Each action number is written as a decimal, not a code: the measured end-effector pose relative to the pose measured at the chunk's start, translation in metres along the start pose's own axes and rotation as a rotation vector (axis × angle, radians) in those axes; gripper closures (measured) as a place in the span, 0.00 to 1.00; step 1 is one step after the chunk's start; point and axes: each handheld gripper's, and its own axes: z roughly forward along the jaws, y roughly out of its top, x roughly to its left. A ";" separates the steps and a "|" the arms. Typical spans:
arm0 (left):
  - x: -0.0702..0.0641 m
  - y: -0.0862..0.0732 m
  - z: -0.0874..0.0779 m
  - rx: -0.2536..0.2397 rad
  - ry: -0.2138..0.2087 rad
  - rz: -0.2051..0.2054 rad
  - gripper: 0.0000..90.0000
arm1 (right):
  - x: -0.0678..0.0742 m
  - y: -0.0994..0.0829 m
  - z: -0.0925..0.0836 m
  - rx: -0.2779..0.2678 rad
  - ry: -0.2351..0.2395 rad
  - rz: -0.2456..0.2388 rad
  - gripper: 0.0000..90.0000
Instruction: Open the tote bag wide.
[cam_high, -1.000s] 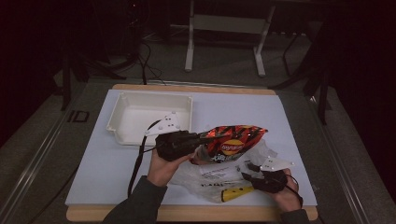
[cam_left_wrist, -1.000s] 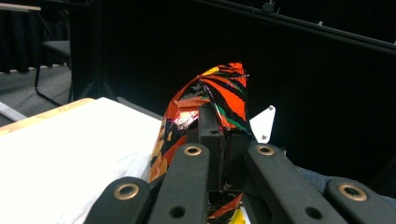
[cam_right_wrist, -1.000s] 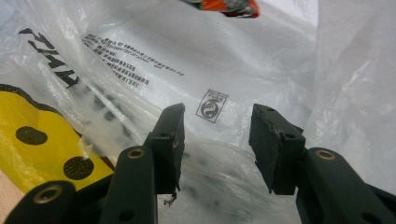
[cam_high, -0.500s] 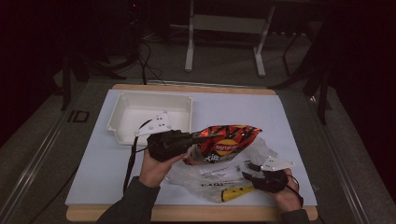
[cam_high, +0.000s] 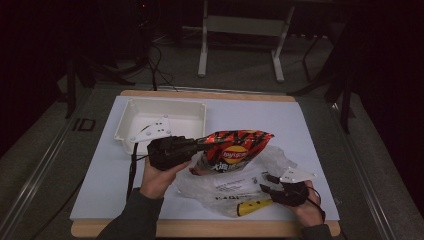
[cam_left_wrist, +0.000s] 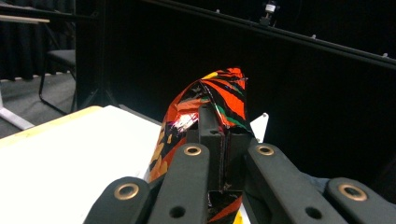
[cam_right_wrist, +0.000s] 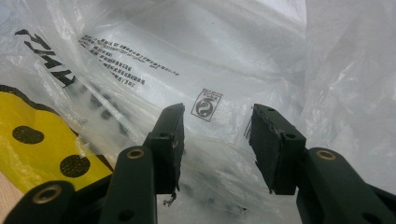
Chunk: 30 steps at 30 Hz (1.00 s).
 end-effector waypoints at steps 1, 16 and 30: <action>0.000 0.000 0.000 0.000 0.000 0.000 1.00 | 0.000 0.000 0.000 0.000 0.000 0.000 0.61; 0.002 0.007 -0.010 -0.022 0.007 0.000 1.00 | 0.000 0.000 0.000 0.003 0.000 0.003 0.61; 0.004 0.015 -0.022 -0.054 0.011 -0.001 1.00 | -0.001 -0.001 0.001 0.008 0.002 -0.001 0.61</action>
